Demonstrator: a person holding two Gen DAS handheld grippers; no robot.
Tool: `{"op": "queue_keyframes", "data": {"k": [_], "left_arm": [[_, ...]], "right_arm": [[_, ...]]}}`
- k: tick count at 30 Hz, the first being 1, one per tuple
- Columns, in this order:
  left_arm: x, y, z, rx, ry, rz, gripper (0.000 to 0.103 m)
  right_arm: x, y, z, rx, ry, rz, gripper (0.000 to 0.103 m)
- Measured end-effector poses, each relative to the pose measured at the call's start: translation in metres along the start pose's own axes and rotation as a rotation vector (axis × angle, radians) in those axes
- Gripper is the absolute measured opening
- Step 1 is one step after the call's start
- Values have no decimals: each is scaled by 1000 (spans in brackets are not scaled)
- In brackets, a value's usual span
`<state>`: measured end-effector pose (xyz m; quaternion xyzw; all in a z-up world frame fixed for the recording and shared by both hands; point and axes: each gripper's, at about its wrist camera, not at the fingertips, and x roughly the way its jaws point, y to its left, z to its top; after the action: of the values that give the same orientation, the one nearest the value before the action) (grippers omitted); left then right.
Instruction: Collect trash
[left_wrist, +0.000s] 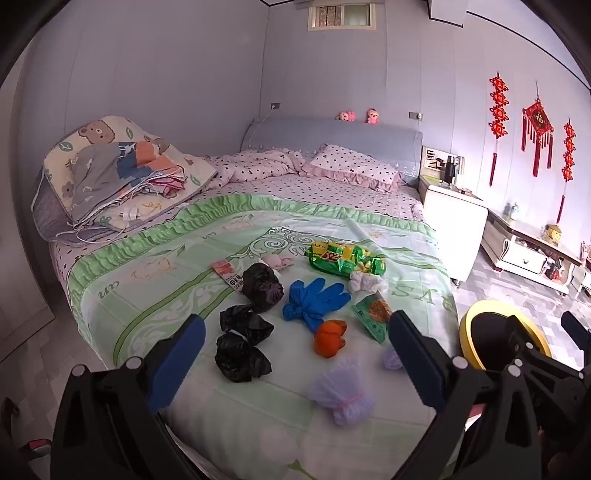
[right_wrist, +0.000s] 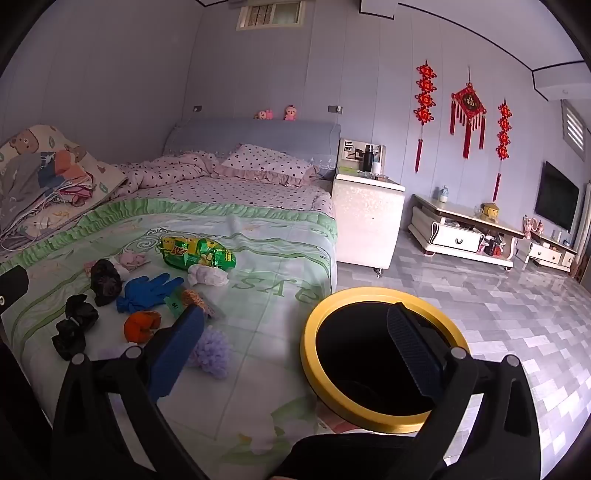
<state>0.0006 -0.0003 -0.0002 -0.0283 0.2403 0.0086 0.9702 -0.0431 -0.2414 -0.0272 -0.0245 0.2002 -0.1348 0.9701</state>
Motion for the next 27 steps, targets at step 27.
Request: {"op": "queue_keyframes", "data": {"k": [27], "left_arm": [[-1,-4,5,-4,-8,-3,96]], "right_arm": [[4,1,-1,0,8,1,95]]}}
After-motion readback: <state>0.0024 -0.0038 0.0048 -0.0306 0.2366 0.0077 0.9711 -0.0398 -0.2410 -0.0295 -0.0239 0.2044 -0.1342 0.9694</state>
